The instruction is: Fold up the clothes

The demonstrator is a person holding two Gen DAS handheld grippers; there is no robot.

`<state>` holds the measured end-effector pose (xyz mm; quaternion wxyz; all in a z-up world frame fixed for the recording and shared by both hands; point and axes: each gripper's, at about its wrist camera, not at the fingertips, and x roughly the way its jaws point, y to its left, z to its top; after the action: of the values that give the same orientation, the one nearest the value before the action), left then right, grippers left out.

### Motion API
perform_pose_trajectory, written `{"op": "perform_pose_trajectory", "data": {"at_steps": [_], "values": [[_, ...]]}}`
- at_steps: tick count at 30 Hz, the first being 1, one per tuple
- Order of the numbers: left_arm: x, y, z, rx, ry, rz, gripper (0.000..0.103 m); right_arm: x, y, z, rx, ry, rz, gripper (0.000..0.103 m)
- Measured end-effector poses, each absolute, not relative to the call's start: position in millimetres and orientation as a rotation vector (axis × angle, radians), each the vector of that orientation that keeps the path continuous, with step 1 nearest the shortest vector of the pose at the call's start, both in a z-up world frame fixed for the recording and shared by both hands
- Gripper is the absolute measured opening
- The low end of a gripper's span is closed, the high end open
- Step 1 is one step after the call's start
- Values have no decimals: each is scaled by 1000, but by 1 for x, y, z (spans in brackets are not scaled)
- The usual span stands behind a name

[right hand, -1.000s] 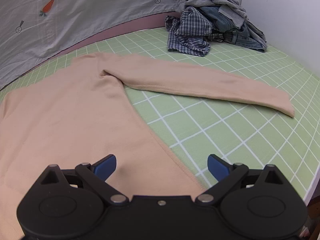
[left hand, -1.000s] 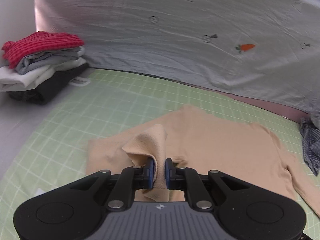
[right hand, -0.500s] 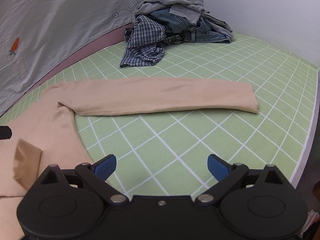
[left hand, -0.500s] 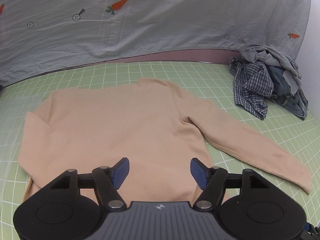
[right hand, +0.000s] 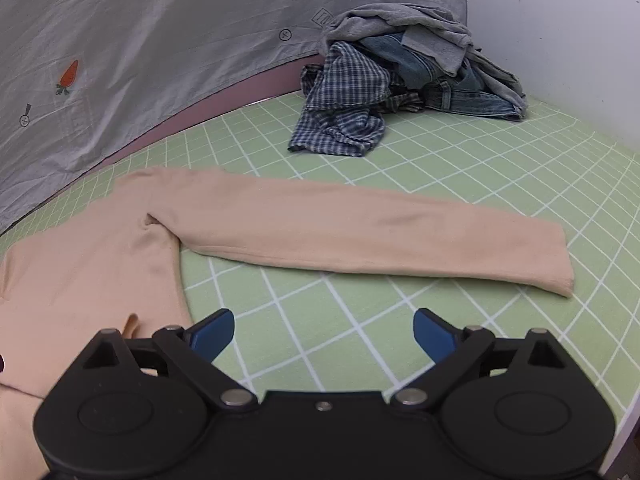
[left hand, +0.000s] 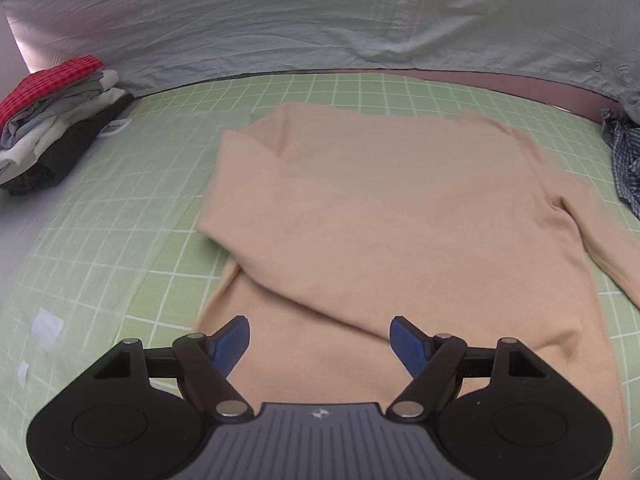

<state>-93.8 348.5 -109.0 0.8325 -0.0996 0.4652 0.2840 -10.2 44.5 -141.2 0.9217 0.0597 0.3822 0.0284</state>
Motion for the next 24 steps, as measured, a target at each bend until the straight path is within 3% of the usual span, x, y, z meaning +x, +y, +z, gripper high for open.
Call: {"op": "perform_pose_trajectory", "data": {"at_steps": [6,9,13,18,20,22,24], "values": [[-125,393,-134,-250,1027,670,78,-17,101,-143,91,803,121,87],[-134,407,-140,-281,1011,657,84,-23,126,-145,78,815,167,81],[-131,413,-141,-251,992,621,85,-30,152,-148,86,841,217,66],[-119,425,-141,-231,978,630,84,-29,171,-154,78,857,233,59],[-116,431,-142,-245,976,646,85,-27,174,-154,67,853,227,47],[-113,436,-142,-258,975,659,86,-25,176,-154,39,848,250,21],[-112,438,-143,-265,975,671,88,-22,177,-153,9,845,274,5]]}}
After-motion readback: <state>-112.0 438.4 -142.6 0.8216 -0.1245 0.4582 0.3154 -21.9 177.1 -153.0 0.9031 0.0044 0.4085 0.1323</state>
